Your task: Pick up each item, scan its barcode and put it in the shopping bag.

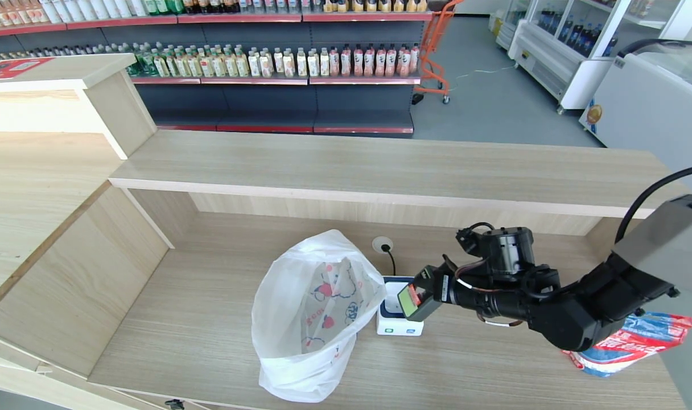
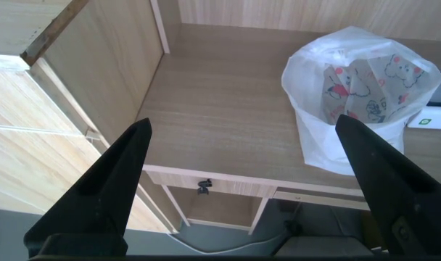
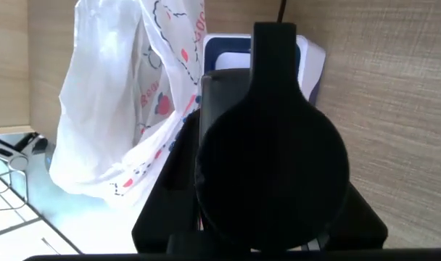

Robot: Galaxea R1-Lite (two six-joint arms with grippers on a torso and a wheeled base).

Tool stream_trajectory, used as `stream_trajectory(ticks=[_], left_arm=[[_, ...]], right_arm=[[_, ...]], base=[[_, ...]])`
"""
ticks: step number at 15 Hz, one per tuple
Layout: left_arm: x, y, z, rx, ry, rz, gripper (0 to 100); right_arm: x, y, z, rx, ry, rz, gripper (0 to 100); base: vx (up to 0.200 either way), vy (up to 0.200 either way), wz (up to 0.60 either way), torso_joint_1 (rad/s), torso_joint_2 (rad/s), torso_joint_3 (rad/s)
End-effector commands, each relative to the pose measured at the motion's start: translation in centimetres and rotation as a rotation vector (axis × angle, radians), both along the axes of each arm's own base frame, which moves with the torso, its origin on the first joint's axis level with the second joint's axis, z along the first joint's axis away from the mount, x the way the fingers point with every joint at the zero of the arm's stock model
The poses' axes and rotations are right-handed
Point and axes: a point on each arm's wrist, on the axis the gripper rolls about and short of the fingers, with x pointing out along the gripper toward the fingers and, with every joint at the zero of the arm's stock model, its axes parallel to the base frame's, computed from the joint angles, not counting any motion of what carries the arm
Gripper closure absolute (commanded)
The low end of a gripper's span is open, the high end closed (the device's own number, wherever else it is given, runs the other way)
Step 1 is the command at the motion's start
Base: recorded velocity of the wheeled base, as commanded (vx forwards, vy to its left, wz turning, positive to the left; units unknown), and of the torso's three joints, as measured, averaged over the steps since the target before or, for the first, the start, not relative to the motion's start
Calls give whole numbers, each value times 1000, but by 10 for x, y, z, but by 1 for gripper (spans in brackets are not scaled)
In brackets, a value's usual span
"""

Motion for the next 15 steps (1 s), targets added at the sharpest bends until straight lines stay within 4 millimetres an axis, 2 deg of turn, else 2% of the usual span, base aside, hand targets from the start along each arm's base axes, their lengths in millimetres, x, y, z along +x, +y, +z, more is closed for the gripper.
stream_trajectory(ticks=[1, 7, 10, 12, 15], left_arm=[[0, 0, 0, 0, 0, 0, 0], [0, 0, 0, 0, 0, 0, 0], [0, 0, 0, 0, 0, 0, 0], [0, 0, 0, 0, 0, 0, 0], [0, 0, 0, 0, 0, 0, 0]], right_arm=[[3, 9, -9, -9, 11, 14, 100], [13, 30, -23, -29, -17, 7, 100], [14, 32, -23, -40, -31, 17, 100], [12, 31, -10, -19, -61, 18, 100], [-10, 23, 57, 126, -152, -8, 100]], base=[[0, 0, 0, 0, 0, 0], [0, 0, 0, 0, 0, 0], [0, 0, 0, 0, 0, 0], [0, 0, 0, 0, 0, 0], [0, 0, 0, 0, 0, 0]])
